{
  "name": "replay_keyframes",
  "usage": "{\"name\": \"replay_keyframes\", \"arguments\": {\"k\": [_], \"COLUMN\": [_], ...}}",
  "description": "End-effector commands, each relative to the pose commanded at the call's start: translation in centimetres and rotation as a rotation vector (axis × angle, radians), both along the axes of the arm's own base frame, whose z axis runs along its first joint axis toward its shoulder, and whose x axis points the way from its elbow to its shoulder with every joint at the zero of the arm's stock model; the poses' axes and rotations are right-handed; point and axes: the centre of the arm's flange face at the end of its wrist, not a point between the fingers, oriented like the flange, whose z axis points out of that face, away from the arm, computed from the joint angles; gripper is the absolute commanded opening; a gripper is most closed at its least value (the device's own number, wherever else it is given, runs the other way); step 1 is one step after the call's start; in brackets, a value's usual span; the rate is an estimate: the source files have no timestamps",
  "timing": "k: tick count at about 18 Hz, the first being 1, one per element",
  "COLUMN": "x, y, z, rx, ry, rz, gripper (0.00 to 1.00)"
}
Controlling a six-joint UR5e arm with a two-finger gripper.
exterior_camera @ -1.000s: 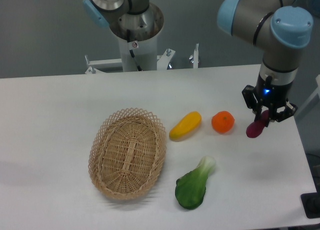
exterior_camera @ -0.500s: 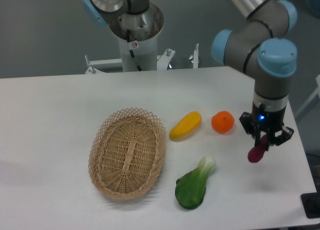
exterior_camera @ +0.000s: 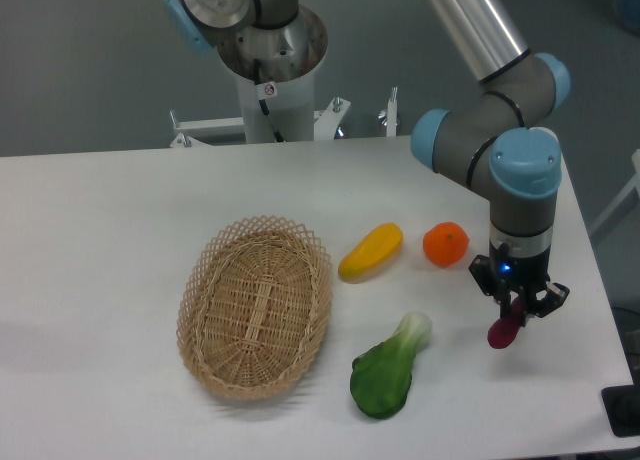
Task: Place the sweet potato on the table
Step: 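Lower the held sweet potato down onto the table surface, then open the gripper to release the sweet potato and lift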
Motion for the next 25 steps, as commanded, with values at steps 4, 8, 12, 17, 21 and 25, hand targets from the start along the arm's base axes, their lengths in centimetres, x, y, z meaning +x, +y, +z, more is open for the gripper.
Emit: {"name": "replay_keyframes", "arguments": {"k": [4,8,12,17,21,25], "x": [0.5,1.8,2.0,2.0,1.5,1.1], "y": [-0.2,-0.7,-0.8,-0.8,-0.7,-0.5], "z": [-1.5,-3.2,-3.3,-3.4,-2.5,-0.1], "rx": [-0.018,-0.047,-0.05,-0.05,-0.041,-0.021], "ry": [-0.026,-0.052,-0.056,-0.058,-0.04,-0.003], "rz": [-0.03,-0.072,-0.075,-0.074,-0.069,-0.059], "gripper": [0.29,0.29,0.3,0.41,1.0,1.0]}}
